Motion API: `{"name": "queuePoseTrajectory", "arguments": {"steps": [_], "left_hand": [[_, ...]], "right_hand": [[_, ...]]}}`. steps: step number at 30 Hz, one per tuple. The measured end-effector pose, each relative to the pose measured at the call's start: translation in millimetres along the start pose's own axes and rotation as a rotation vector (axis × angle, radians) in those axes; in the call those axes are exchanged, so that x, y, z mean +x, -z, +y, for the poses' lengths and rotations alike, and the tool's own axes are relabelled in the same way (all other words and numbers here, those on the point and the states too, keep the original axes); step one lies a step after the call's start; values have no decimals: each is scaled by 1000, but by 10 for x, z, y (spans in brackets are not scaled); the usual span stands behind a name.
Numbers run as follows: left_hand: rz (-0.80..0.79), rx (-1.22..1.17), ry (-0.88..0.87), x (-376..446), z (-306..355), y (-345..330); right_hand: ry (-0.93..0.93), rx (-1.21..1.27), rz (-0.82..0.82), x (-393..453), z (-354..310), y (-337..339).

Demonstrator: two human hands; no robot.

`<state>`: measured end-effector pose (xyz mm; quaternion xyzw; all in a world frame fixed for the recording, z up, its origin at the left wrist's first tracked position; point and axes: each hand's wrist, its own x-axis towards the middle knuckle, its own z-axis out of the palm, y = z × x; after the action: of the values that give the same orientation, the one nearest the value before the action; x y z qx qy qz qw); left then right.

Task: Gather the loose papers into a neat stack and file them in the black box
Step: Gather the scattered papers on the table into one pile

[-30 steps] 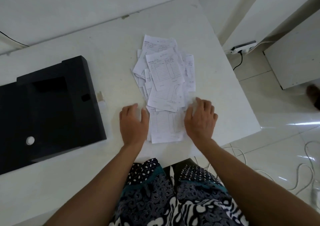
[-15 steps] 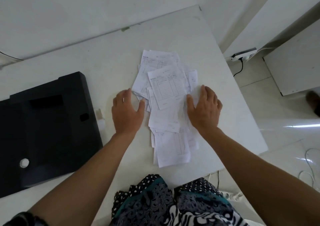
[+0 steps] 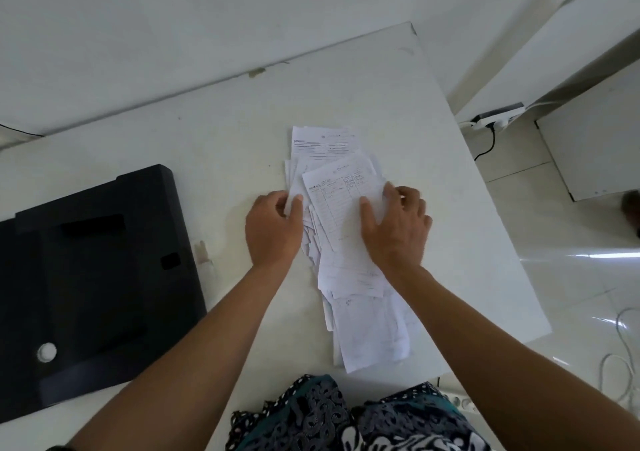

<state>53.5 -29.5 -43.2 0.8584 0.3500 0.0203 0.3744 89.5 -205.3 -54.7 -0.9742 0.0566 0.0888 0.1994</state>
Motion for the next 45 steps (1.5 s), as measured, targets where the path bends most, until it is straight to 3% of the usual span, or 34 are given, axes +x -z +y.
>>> {"name": "queuePoseTrajectory", "arguments": {"steps": [3, 8, 13, 17, 19, 23, 26, 30, 35, 38, 42, 45], "left_hand": [[21, -16, 79, 23, 71, -15], [43, -49, 107, 210, 40, 66], [-60, -148, 95, 131, 211, -73], [13, -257, 212, 187, 250, -50], [-44, -249, 185, 192, 260, -28], [-125, -193, 115, 144, 259, -99], [-24, -122, 57, 40, 236, -100], [-4, -58, 16, -374, 8, -68], [-81, -8, -53, -974, -219, -147], [-105, -126, -47, -1136, -192, -177], [-37, -247, 59, -1192, -157, -121], [-69, -205, 158, -1252, -194, -70]], "right_hand": [[78, 12, -27, -16, -92, -84], [-105, 34, 50, 135, 33, -17], [76, 48, -54, 84, -228, -79], [-80, 100, 17, 224, -125, 18], [-85, 70, 13, 251, -88, 30], [150, 76, -101, 163, -191, -8], [64, 114, -70, 99, -122, 49], [-50, 35, -15, -163, 232, 159], [59, -53, -48, -702, 592, 169], [156, -66, -102, -895, 592, 101], [13, -3, -83, -896, 630, 205], [-83, -2, -74, -991, 732, 269]]}}
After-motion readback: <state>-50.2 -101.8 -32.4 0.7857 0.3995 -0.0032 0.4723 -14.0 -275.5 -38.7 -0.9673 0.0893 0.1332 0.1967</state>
